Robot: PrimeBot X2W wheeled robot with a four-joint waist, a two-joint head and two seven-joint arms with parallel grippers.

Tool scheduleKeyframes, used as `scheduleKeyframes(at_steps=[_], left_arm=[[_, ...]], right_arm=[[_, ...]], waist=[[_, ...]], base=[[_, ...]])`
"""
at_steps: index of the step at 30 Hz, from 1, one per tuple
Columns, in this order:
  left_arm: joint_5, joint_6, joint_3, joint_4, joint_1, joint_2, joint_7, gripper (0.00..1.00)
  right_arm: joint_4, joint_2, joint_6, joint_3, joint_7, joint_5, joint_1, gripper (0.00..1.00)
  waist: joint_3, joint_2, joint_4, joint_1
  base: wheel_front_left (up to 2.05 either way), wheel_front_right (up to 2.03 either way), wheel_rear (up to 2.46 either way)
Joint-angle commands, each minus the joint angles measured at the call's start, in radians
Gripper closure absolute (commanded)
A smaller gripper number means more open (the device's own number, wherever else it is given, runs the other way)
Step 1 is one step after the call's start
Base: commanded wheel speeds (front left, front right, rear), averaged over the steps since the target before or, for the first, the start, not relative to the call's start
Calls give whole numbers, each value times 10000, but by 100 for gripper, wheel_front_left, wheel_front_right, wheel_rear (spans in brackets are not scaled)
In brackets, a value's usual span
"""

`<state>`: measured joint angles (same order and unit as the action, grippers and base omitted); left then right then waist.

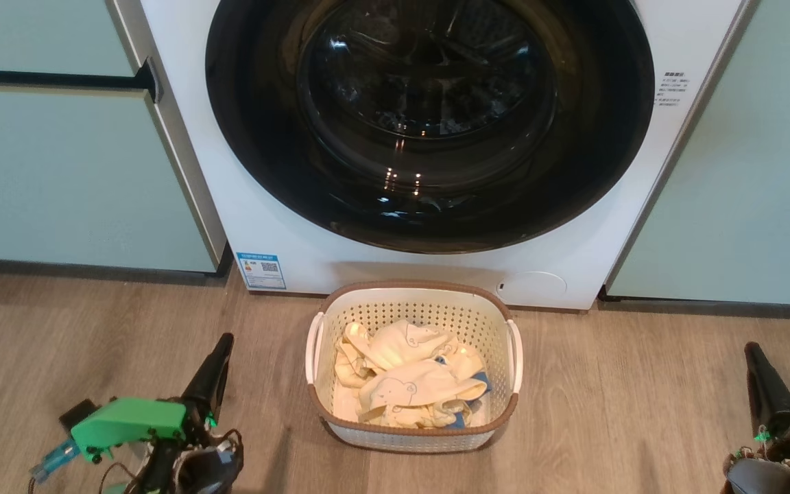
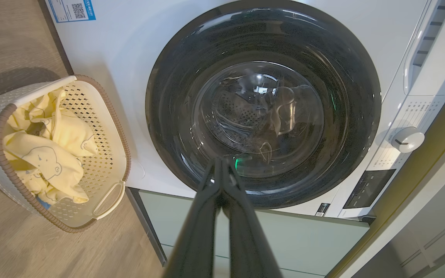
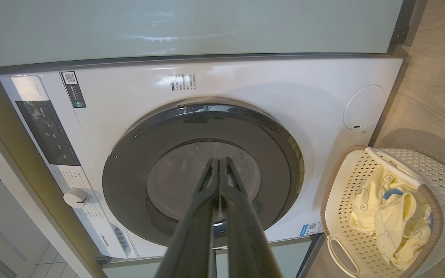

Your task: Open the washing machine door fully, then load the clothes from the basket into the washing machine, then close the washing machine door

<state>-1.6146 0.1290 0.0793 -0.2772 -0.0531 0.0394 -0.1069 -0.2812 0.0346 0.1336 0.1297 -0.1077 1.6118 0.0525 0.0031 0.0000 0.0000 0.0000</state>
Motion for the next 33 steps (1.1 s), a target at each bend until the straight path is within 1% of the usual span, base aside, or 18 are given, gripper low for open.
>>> scheduleKeyframes(at_steps=[1, 19, 20, 27, 33], left_arm=[[57, 17, 342, 324, -548, 108, -61, 100], [57, 17, 342, 324, -548, 108, -61, 100], [0, 0, 0, 0, 0, 0, 0, 0], [11, -2, -106, -784, 527, -170, 16, 0], [169, -1, -177, -747, 398, -156, 193, 0]], right_arm=[[365, 156, -29, -162, -53, -29, 554, 100], [365, 156, -29, -162, -53, -29, 554, 100], [0, 0, 0, 0, 0, 0, 0, 0], [-784, -169, 2, -95, 18, -2, -545, 0], [-653, -154, 0, -220, 195, -25, -465, 0]], waist=[[0, 0, 0, 0], [0, 0, 0, 0], [0, 0, 0, 0], [5, 0, -1, 0], [16, 0, 0, 0]], base=[[0, 0, 0], [0, 0, 0], [0, 0, 0], [0, 0, 0], [0, 0, 0]])
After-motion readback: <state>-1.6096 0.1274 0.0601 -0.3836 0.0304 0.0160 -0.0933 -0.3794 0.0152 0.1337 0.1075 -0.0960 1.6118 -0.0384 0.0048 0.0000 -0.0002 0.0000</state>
